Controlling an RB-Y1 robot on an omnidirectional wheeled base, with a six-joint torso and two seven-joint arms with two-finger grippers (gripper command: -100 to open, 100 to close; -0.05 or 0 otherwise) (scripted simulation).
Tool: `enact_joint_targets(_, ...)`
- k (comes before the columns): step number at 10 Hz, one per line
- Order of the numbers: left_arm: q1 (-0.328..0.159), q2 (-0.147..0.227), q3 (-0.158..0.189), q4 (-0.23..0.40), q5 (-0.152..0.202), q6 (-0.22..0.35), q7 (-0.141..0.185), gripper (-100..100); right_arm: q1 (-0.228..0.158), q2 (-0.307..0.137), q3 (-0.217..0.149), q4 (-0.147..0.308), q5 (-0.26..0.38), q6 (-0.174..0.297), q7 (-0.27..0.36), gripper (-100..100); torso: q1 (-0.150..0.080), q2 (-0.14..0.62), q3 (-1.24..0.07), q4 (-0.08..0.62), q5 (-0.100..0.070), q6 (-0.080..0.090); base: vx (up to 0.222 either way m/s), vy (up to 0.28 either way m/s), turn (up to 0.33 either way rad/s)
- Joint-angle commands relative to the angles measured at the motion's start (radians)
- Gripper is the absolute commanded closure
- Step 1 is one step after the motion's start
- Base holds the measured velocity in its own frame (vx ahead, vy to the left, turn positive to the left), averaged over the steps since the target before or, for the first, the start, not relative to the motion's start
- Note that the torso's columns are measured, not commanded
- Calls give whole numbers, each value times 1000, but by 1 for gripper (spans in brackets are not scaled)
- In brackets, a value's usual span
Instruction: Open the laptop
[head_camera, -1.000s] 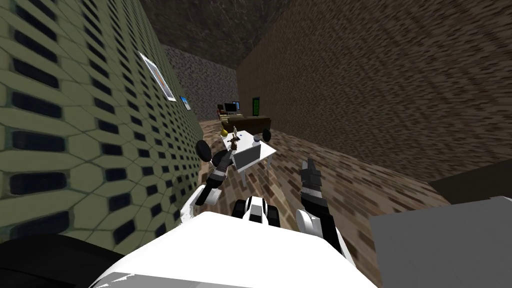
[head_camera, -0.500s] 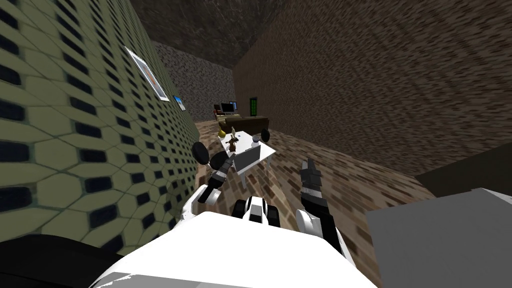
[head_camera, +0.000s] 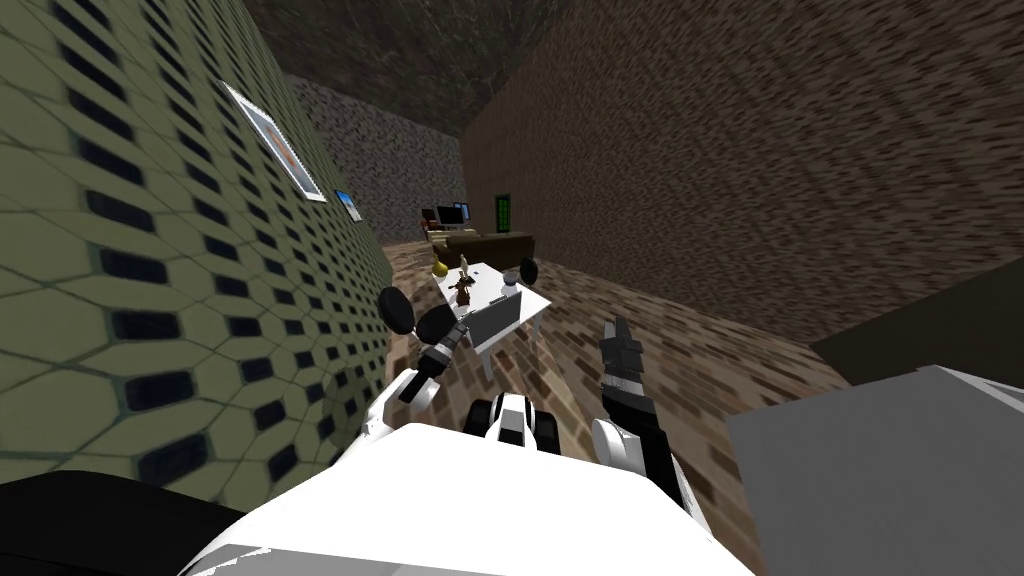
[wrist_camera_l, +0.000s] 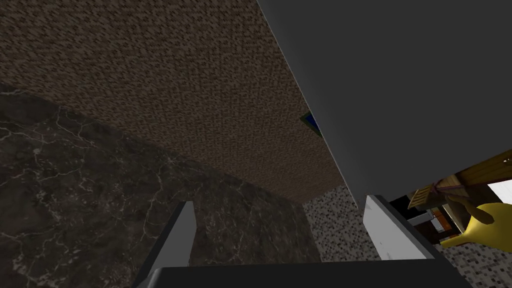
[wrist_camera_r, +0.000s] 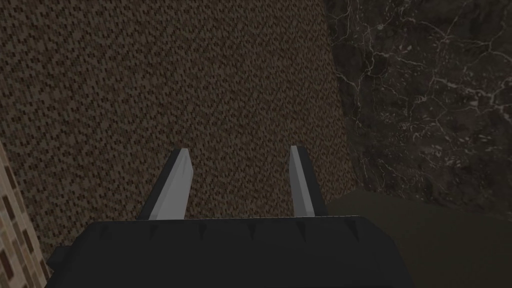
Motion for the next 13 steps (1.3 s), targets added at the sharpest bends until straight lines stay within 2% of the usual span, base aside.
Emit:
enact_joint_targets(1,-11,25,-8,48,-18,21,-10,-100,0,0,0,0,0,0,0,0,2,-2,-2,-1,1,0,17,52,-56)
enact_joint_targets(3,-22,47,-16,86,-34,40,-19,-100,0,0,0,0,0,0,0,0,3,-5,-4,-2,1,0,26,59,-84)
enact_joint_targets(4,-14,36,-15,76,-32,28,-20,-100,0,0,0,0,0,0,0,0,2,-4,-3,-1,0,0,11,31,-12)
enact_joint_targets(5,-3,73,20,129,-39,-22,19,-100,0,0,0,0,0,0,0,0,-2,1,0,1,-1,-1,105,-85,108)
enact_joint_targets(7,-3,73,20,139,-39,-64,19,-100,0,0,0,0,0,0,0,0,-6,-2,-2,0,-3,-1,108,-92,60)
enact_joint_targets(8,9,110,56,185,-45,-97,61,-100,0,0,0,0,0,0,0,0,-1,3,1,2,-1,0,70,-126,124)
enact_joint_targets(11,9,110,56,198,-45,-156,61,-100,0,0,0,0,0,0,0,0,3,3,1,2,0,0,52,-57,26)
enact_joint_targets(12,21,147,91,245,-51,-192,102,-100,0,0,0,0,0,0,0,0,3,5,2,2,0,0,76,-86,119)
enact_joint_targets(13,21,147,91,258,-51,-215,102,-100,0,0,0,0,0,0,0,0,-3,1,0,1,-1,-1,112,-98,102)
